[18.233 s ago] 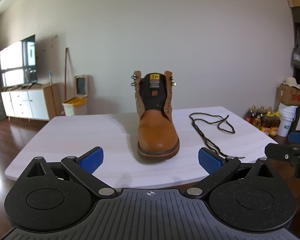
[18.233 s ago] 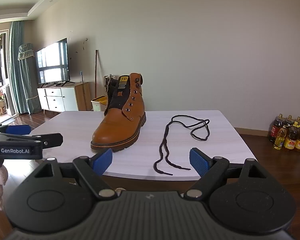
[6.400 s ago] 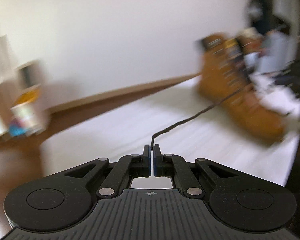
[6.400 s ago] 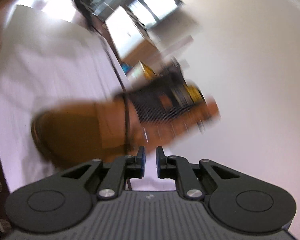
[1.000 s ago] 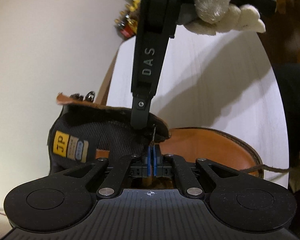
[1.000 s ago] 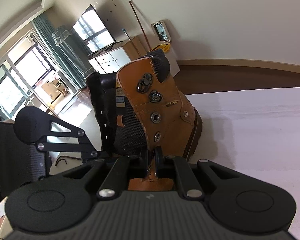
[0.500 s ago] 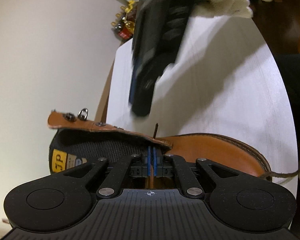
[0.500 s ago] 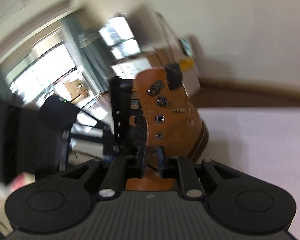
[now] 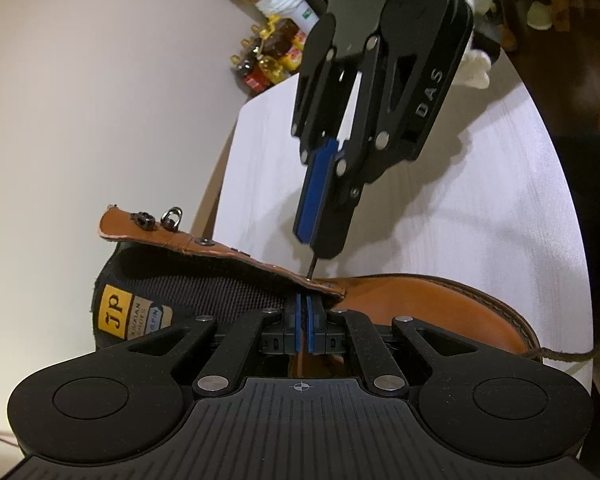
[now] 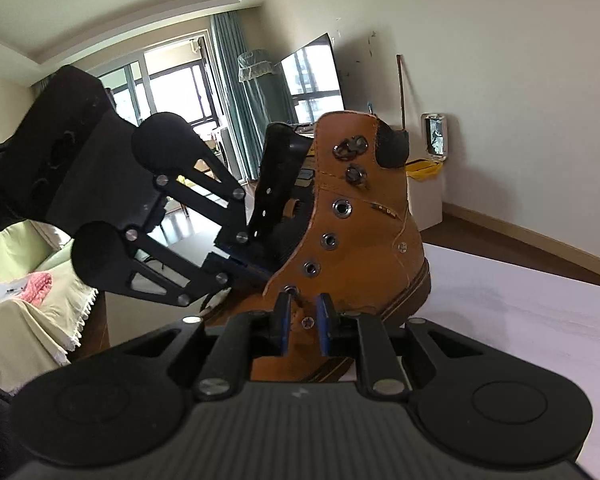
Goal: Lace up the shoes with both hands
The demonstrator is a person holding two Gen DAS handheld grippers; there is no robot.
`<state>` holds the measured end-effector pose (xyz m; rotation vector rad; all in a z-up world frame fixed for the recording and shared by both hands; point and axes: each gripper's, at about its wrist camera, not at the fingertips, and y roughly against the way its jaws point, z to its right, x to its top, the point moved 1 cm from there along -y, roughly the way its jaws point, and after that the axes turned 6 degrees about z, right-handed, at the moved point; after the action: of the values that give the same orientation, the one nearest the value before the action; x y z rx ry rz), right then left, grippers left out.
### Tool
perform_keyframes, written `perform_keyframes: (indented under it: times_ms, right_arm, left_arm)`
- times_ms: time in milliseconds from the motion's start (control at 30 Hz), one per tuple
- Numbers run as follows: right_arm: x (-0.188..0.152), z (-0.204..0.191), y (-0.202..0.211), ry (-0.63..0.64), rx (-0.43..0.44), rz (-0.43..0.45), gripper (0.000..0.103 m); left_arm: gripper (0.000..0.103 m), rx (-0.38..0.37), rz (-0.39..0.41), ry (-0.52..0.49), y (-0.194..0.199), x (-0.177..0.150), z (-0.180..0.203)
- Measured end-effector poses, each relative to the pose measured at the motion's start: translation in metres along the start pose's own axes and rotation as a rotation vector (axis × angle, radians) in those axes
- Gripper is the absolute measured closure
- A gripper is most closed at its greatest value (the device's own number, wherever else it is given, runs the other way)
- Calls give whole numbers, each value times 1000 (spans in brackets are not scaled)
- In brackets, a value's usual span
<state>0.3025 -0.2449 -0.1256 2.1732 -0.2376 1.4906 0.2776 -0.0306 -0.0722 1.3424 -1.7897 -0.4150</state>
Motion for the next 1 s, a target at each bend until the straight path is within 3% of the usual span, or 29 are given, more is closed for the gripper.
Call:
perform_keyframes:
  times_ms: [67,167,300,467,667,767,833,1000]
  right_arm:
    - [0,0,-4,-3,8,-7,87]
    - [1,1,-11,-20,26,-24,98]
    - [2,-3,-10,-36,11,-31,100]
    - [1,-7,12,-41,-63,-28,100]
    - [-5,-3,70,-44,-275,-32,100]
    - [-6,5,103,-37,-430,-59,100]
    - [-6,9,119,-34,-510,-73,100]
    - [-17,23,176,-31,-809,-136,100]
  left_arm:
    - [100,-1,6,6,0,-2,-1]
    - [100,4,16,13,-3,-10,-2]
    - [99,8,42,47,-4,-20,-4]
    - [95,2,67,206,29,-34,-17]
    - [95,131,52,475,87,-91,-16]
    - [95,206,11,571,127,-111,-13]
    - [95,236,-11,616,130,-120,-9]
    - [94,313,-74,741,138,-144,-1]
